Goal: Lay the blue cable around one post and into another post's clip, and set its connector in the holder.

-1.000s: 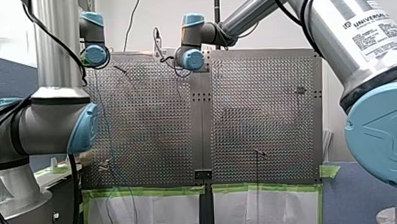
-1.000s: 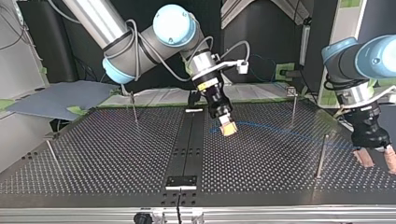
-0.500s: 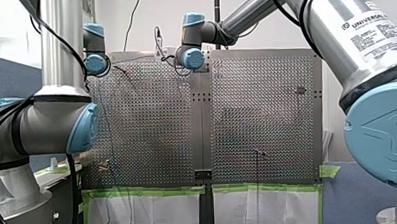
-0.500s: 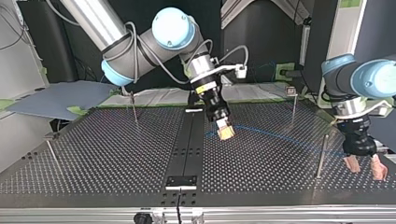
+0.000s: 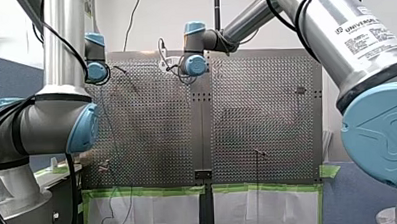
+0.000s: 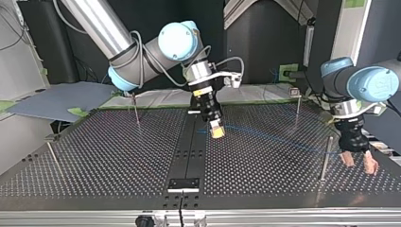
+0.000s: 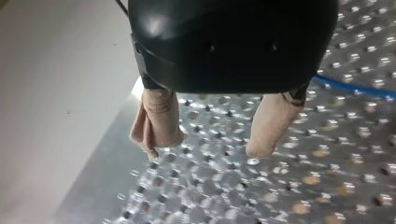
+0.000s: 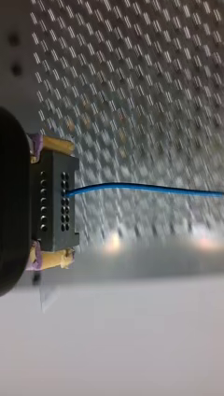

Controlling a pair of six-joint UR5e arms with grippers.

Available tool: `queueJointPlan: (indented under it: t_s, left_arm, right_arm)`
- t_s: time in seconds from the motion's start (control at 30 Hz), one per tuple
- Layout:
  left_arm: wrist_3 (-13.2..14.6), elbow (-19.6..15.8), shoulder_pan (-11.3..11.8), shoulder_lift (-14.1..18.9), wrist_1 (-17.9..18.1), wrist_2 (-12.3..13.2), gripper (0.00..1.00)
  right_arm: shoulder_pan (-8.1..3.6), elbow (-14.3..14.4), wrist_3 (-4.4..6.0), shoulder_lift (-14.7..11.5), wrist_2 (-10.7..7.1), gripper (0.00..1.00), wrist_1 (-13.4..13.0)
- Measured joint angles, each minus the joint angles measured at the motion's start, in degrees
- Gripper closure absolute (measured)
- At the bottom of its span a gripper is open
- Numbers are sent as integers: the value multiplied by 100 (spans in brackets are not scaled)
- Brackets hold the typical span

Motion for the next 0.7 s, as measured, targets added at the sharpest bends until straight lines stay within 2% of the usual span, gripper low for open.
queueJointPlan:
  t_s: [0.17, 0.27, 0.57, 0.7]
  left_arm:
    - [-42, -201, -28, -1, 111, 44, 0]
    - [-90, -253, -52, -3, 129, 54, 0]
    - [-168, -276, -139, -3, 117, 33, 0]
    - [-213, -277, -158, -2, 113, 12, 0]
  right_arm:
    - [-24, 142, -62, 272, 235, 100, 270]
    - [-42, 298, -35, 355, 321, 100, 285]
    - [-148, 811, 240, 386, 690, 100, -155]
    - [-257, 1066, 393, 388, 918, 100, -411]
